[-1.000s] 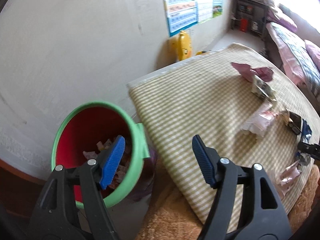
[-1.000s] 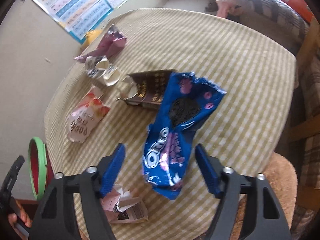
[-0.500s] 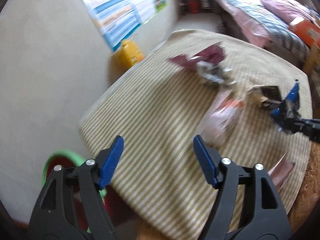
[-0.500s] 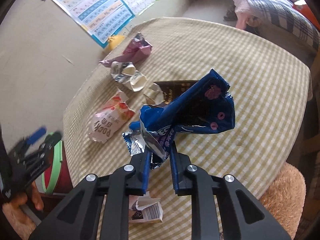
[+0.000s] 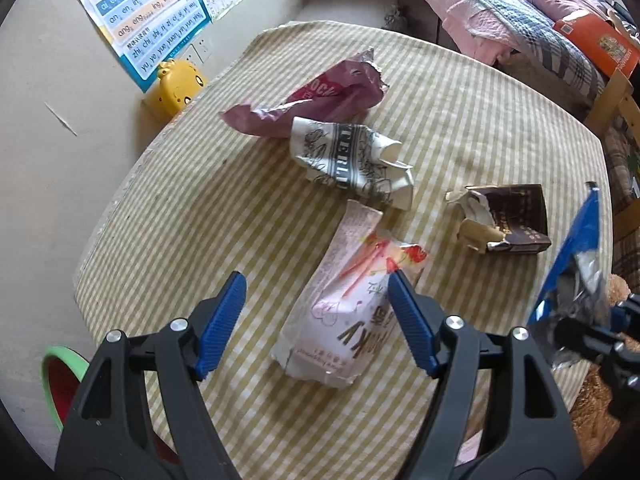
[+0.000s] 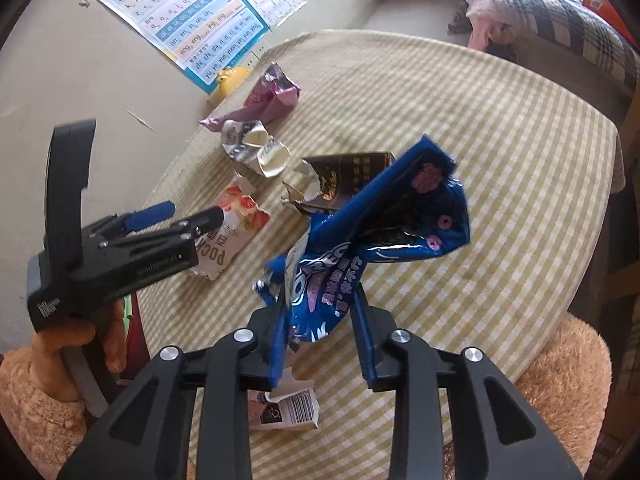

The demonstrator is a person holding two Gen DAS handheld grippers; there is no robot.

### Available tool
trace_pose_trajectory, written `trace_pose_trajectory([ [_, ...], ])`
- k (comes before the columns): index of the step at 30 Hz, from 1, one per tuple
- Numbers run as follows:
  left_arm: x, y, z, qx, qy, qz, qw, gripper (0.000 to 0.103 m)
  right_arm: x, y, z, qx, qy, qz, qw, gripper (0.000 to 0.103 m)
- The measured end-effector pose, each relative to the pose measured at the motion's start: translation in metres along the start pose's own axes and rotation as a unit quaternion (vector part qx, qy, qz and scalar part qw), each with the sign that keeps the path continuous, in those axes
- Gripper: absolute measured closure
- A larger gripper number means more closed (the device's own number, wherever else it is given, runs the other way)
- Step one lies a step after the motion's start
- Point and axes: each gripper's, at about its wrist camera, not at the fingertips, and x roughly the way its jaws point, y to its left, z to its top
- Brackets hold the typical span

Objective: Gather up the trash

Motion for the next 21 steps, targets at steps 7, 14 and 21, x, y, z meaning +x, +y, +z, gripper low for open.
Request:
trace_pose_trajectory([
  [7,0.011,-0.005,-0.008,0.022,0.027,-0.007,0.9994,0.027,-0.003,-0.004,0.0,0.012,-0.008,-0.001,1.0,0.052],
  [14,0.012,-0.001,-0.019,-0.008,0.024,-0.019,0.9995,0.061,-0.013,-0.009,0.002,0.024,-0.029,-0.006,0.999,0.051],
  [21,-0.02,0.029,-0.035,-0.093,-0.019,-0.021,0.9953,0.07,-0.018,-0.002,0.005,0.012,-0.047,-0.017,0.999,0.045],
])
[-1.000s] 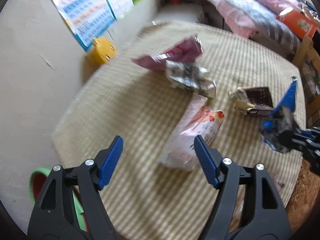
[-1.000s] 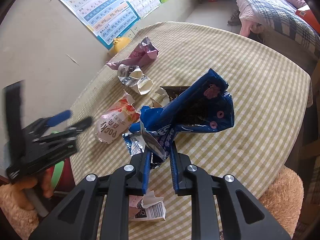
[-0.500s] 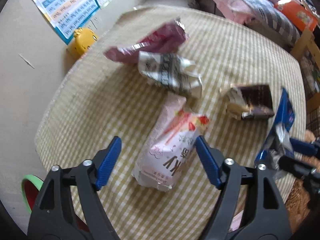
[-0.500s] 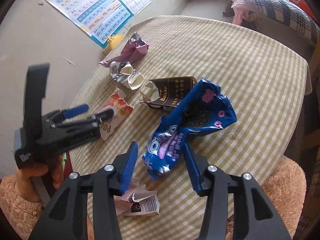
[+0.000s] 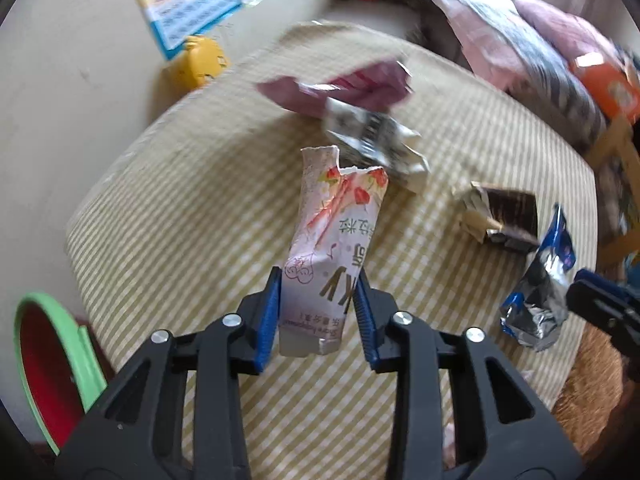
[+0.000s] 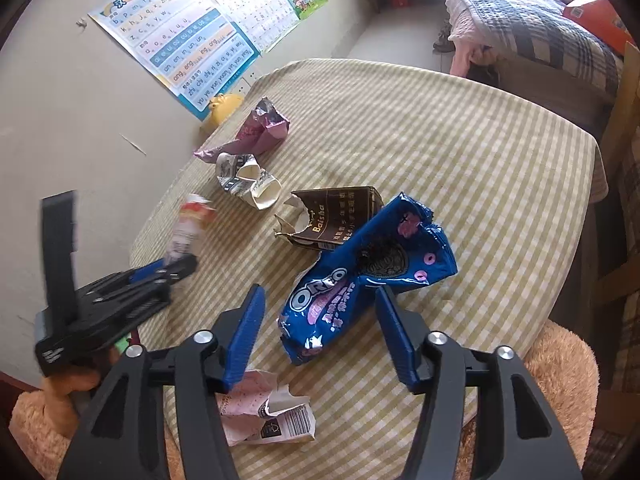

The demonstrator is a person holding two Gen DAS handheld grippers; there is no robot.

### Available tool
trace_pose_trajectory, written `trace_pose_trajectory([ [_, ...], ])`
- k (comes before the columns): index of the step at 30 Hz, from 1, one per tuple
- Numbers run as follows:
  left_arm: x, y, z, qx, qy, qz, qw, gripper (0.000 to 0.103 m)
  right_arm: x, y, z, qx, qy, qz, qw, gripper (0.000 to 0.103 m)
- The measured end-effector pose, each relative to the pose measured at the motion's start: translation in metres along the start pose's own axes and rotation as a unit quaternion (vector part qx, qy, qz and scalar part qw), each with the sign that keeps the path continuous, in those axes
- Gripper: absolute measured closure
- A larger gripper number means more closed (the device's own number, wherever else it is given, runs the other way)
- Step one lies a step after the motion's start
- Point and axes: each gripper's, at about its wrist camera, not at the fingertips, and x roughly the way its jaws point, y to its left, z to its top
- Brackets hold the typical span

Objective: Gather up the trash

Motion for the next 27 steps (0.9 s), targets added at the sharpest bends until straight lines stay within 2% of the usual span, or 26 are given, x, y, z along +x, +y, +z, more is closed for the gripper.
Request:
trace_pose_trajectory([
  [3,-0.02,0.014,-0.009,-0.035,-0.02,0.013,0.9991,0.07,0.004,0.001,0.0,0.002,0.003,-0.013,1.0,0.039],
  [8,-0.049,0.03,-0.015,-0.056,-0.053,0.045,0.996,0.069,0.018,-0.005,0.005,0.029,0.017,-0.022,0.999,0.033],
  [15,-0.085,0.044,-0.013,-0.065,-0.097,0.06,0.9914,0.068,0.038,-0.018,0.011,0.068,0.043,-0.03,0.996,0.032],
  [16,-0.088,0.046,-0.012,-0.066,-0.101,0.06,0.9909,0.068,0.039,-0.019,0.01,0.071,0.046,-0.026,0.996,0.039],
  [17,-0.092,0.047,-0.012,-0.068,-0.107,0.062,0.9901,0.068,0.038,-0.02,0.009,0.073,0.047,-0.02,0.996,0.054],
  [18,-0.096,0.049,-0.012,-0.069,-0.112,0.063,0.9893,0.068,0.037,-0.019,0.008,0.068,0.048,-0.018,0.996,0.062],
  [22,-0.105,0.056,-0.014,-0.081,-0.123,0.06,0.9873,0.068,0.025,-0.009,0.008,0.045,0.038,-0.009,0.998,0.084],
  [27,-0.114,0.066,-0.017,-0.097,-0.137,0.057,0.9842,0.068,-0.006,0.012,0.016,0.013,-0.002,-0.005,1.0,0.084],
])
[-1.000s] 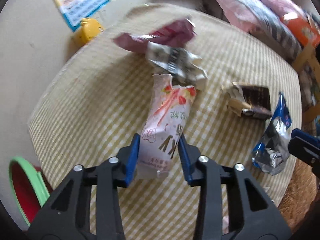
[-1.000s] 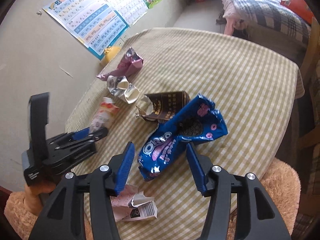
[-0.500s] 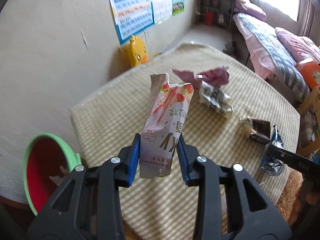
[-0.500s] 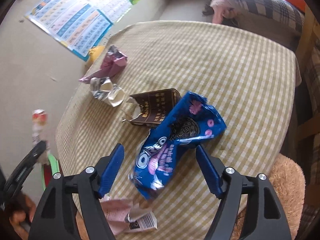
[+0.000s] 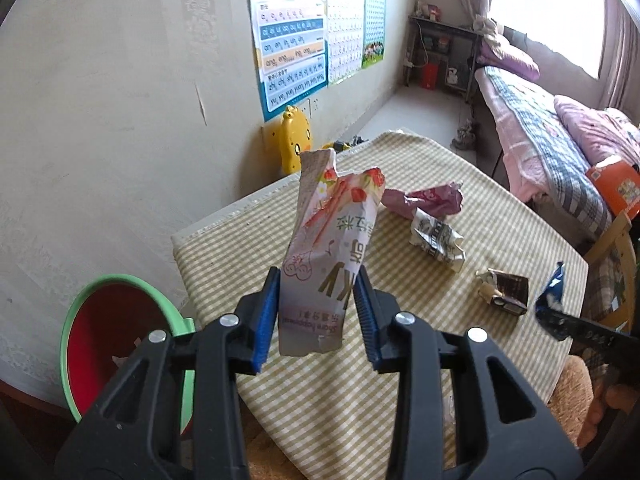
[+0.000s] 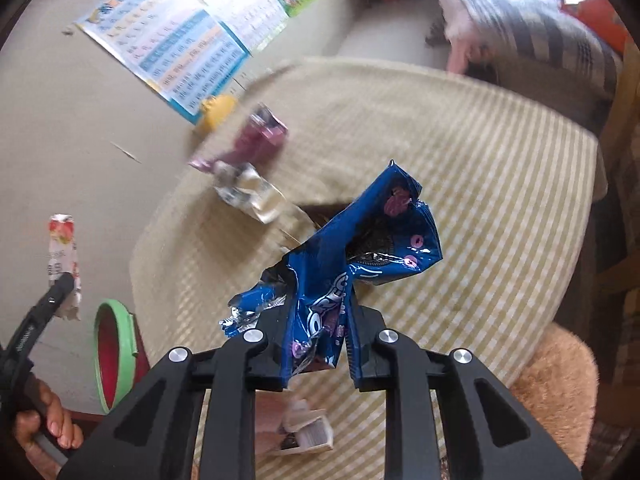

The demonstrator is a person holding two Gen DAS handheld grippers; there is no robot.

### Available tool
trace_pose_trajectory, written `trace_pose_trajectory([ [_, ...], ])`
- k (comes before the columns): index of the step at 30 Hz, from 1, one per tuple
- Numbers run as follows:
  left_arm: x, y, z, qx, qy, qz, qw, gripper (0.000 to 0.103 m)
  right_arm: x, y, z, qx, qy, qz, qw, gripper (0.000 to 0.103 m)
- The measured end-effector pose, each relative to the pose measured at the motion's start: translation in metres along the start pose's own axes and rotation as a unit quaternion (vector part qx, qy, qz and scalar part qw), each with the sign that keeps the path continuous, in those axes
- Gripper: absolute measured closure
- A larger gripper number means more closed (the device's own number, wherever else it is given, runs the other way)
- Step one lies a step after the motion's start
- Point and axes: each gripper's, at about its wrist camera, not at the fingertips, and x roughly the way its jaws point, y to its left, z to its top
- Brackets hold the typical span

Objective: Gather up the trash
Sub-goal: 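Carry the white-pink wrapper and blue Oreo bag over the red bucket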

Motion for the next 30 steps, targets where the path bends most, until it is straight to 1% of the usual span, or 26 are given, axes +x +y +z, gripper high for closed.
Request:
trace_pose_trajectory([
  [2,-0.002,0.004,0.0,-0.005,-0.002,-0.001,1.0,0.068,-0.012,0.013,0.004,-0.013,-0.017,0.003,1.0,0.084],
  [7,-0.006,0.012,-0.001,-0.015,-0.009,0.0,0.9998,0.068,-0.032,0.042,0.008,-0.044,-0.044,0.019,0.998,0.084],
  [13,-0.009,0.021,-0.002,-0.024,-0.014,0.003,0.9996,0.068,-0.043,0.075,0.011,-0.079,-0.06,0.036,0.994,0.084],
  [18,-0.012,0.029,-0.002,-0.034,-0.018,0.005,0.9992,0.068,-0.05,0.098,0.014,-0.114,-0.073,0.038,0.99,0.084],
  [24,-0.016,0.039,-0.002,-0.045,-0.023,0.011,0.9986,0.068,-0.05,0.117,0.01,-0.15,-0.079,0.04,0.985,0.084],
  [30,-0.019,0.051,-0.003,-0.054,-0.026,0.021,0.998,0.068,-0.044,0.138,0.006,-0.177,-0.073,0.052,0.98,0.084],
])
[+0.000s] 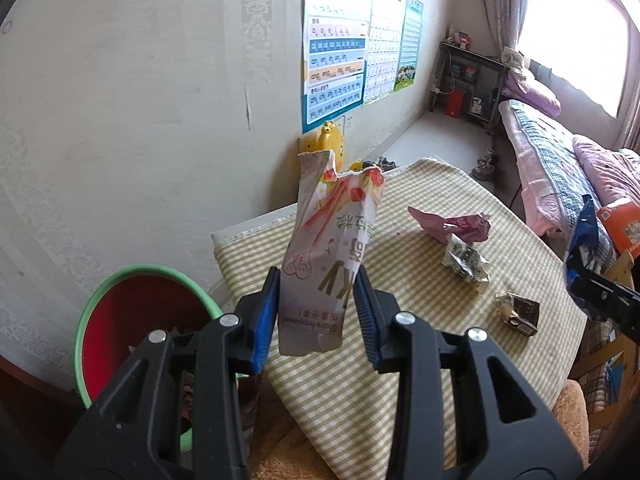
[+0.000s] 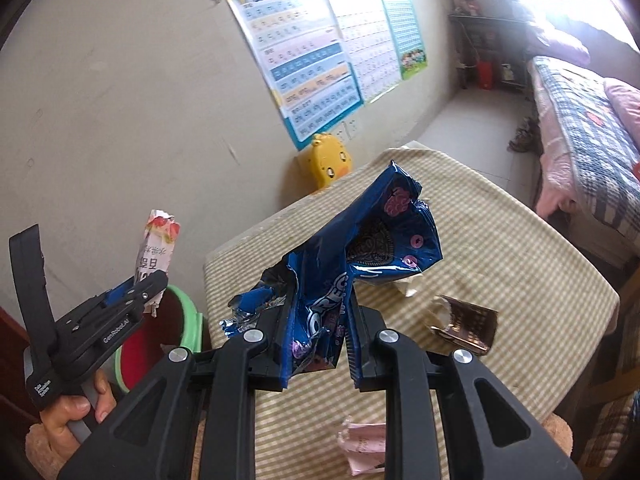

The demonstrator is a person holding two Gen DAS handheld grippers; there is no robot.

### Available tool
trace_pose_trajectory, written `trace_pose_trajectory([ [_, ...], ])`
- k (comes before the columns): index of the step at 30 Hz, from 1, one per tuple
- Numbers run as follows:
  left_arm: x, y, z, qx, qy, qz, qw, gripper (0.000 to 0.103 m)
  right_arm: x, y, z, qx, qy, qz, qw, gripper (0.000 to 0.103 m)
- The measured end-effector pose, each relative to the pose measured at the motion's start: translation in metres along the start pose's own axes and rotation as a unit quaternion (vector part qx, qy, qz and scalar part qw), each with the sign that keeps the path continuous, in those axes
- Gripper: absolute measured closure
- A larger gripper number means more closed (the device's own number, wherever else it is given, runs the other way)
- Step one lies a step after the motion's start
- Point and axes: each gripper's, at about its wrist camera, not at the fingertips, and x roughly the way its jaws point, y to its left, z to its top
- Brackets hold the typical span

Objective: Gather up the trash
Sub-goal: 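Carry the white-pink wrapper and blue Oreo bag over the red bucket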

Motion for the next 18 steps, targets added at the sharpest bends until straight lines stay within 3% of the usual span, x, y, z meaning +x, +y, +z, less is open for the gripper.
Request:
trace_pose_trajectory([
  [18,-0.003,0.038,-0.002,-0.028,-0.011,0.032,0.999,0.068,0.03,0.054,0.005,-0.054,0.027,0.034,0.998,0.084],
])
